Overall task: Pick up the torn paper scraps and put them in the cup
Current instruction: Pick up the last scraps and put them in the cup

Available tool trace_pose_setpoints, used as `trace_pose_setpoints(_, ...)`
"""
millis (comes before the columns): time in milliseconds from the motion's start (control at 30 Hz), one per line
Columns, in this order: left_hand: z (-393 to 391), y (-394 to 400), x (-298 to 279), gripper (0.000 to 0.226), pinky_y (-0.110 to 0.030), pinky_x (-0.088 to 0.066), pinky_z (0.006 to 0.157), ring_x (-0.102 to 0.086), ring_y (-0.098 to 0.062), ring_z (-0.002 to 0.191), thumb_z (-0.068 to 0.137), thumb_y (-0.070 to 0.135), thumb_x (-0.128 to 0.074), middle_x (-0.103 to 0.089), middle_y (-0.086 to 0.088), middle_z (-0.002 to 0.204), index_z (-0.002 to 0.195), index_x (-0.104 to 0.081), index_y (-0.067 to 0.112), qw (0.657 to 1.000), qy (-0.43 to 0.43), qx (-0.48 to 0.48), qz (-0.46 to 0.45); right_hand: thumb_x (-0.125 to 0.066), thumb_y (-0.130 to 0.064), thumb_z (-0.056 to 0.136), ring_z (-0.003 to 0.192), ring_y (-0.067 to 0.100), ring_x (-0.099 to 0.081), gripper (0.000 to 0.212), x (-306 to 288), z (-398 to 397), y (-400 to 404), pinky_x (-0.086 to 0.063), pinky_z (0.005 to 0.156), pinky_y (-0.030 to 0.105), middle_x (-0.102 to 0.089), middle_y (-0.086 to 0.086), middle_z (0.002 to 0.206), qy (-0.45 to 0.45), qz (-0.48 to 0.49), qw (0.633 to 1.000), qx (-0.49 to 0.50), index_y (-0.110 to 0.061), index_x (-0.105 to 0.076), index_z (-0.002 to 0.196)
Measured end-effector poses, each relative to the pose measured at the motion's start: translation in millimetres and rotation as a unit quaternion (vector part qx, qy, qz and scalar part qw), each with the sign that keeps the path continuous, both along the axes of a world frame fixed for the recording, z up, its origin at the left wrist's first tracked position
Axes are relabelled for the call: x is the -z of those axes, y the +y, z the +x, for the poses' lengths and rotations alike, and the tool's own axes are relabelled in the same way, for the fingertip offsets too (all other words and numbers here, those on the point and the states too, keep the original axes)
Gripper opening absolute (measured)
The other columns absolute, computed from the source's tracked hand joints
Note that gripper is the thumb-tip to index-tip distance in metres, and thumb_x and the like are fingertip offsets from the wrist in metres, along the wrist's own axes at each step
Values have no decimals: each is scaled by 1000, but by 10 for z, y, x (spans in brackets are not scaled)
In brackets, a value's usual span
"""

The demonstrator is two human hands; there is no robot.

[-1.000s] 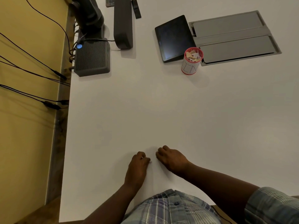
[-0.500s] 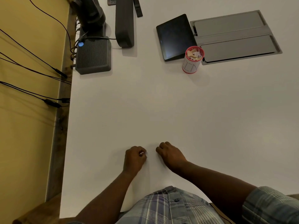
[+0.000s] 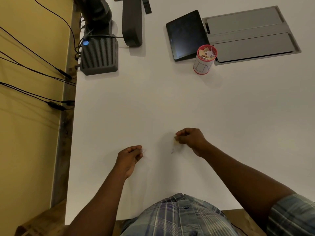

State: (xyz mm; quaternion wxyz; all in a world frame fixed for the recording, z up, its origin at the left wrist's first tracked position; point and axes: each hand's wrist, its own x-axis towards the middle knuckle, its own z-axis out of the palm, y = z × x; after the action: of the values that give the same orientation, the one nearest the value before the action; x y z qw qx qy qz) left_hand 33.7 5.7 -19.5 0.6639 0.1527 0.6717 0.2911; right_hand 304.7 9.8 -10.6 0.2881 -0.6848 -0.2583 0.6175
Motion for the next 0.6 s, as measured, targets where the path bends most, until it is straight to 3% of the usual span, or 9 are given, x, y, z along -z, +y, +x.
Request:
trace_pose_setpoints(133, 39, 162, -43, 12, -19, -56, 63, -68, -15, 74, 81, -6, -64, -72, -9, 82, 88, -69, 2, 997, -59, -56, -4, -70, 7, 78, 76, 15, -66, 13, -99, 112, 111, -55, 62, 18, -68, 9, 84, 95, 0, 990, 100, -5, -68, 83)
trace_pose_setpoints(267, 151, 347, -122, 12, -19, -55, 66, -67, -20, 85, 80, -6, -66, -71, -14, 91, 89, -69, 2, 998, -47, -1, 30, -74, 1, 77, 79, 18, -67, 12, -83, 246, 147, -56, 73, 26, -70, 10, 87, 23, 20, 998, 57, -9, -70, 81)
trace_pose_setpoints(400, 334, 398, -176, 12, -22, -57, 68, -66, -16, 71, 76, -1, -73, -71, -11, 87, 82, -73, 9, 985, 48, 144, 78, -79, -8, 74, 77, 19, -68, 11, -23, 258, 69, -57, 79, 32, -72, 8, 83, -38, 10, 999, 11, -15, -72, 79)
trace_pose_setpoints(500, 326, 358, -123, 18, -16, -53, 64, -67, -10, 67, 80, 4, -67, -70, 3, 79, 78, -73, 20, 915, 244, 287, 145, -80, -14, 73, 75, 15, -69, 11, 7, 203, -19, -55, 67, 24, -73, 3, 80, -73, 7, 997, -13, -21, -72, 76)
trace_pose_setpoints(600, 193, 213, -64, 20, 1, -40, 57, -59, 1, 66, 81, -1, -59, -65, 7, 81, 82, -73, 14, 828, 370, 361, 217, -77, -19, 75, 67, 3, -64, 10, 37, 38, -120, -45, 55, 11, -71, -8, 74, -151, 36, 984, -89, -27, -71, 75)
